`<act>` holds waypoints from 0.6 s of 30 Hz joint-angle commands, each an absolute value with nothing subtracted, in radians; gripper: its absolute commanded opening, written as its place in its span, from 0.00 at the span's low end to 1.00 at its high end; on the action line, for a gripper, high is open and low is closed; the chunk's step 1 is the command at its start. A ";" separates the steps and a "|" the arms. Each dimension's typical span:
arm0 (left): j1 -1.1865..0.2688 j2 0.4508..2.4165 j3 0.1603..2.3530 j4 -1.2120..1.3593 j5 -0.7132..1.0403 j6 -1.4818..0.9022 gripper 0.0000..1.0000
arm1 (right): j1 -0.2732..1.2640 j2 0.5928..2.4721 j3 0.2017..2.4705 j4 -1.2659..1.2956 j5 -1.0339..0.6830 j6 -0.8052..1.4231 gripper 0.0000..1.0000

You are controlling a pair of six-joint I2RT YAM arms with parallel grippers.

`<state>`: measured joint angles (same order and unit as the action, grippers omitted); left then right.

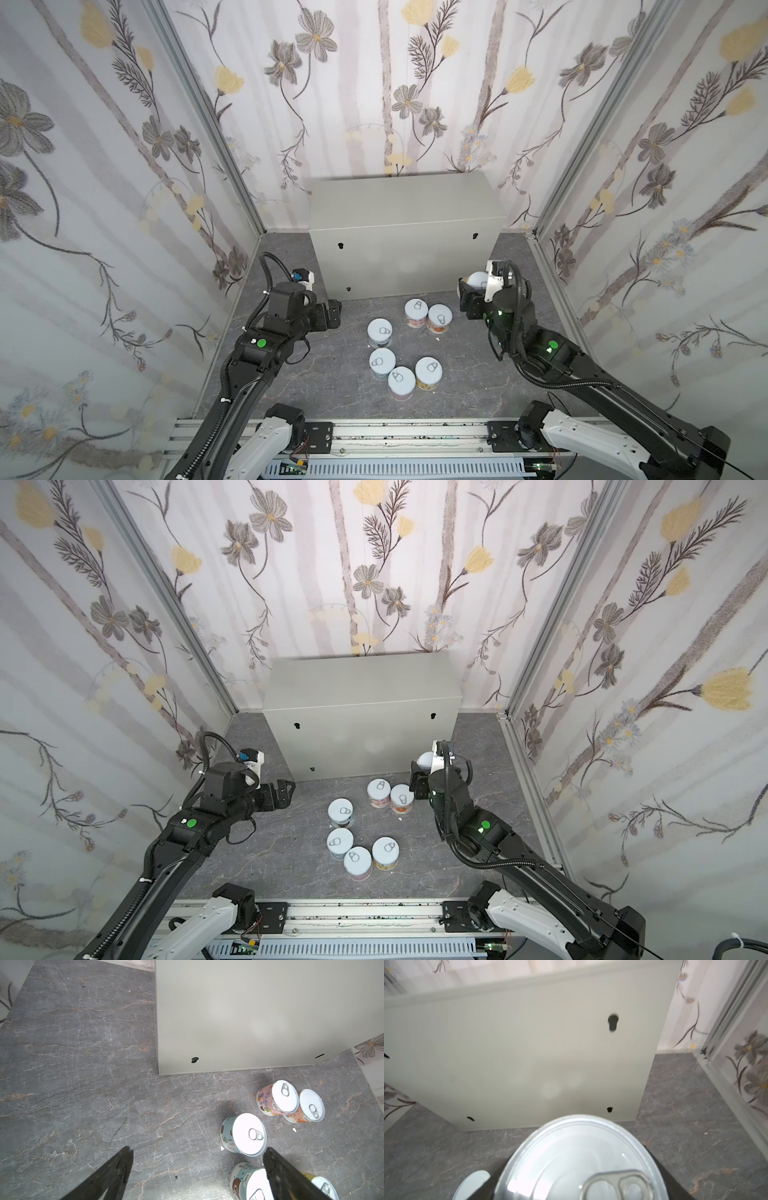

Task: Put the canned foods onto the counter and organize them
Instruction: 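Carry the yellow can up onto the cabinet top while the left gripper extends forward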

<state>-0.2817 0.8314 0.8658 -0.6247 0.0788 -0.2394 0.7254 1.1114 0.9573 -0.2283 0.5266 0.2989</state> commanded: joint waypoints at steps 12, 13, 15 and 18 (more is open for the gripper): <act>-0.281 0.761 0.848 -0.549 0.296 -0.220 1.00 | 0.452 1.725 1.938 -0.602 0.243 0.085 0.57; -0.281 0.751 0.845 -0.546 0.307 -0.217 1.00 | 0.439 1.779 2.022 -0.637 0.231 0.079 0.57; -0.282 0.736 0.842 -0.538 0.330 -0.212 1.00 | 0.419 1.871 2.161 -0.698 0.219 0.074 0.58; -0.283 0.708 0.839 -0.508 0.406 -0.217 1.00 | 0.386 1.990 2.323 -0.755 0.177 0.070 0.59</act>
<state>-0.2821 0.7254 0.8421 -0.5674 0.3161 -0.2272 0.4019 1.9327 2.2353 -0.6964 0.2291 0.0971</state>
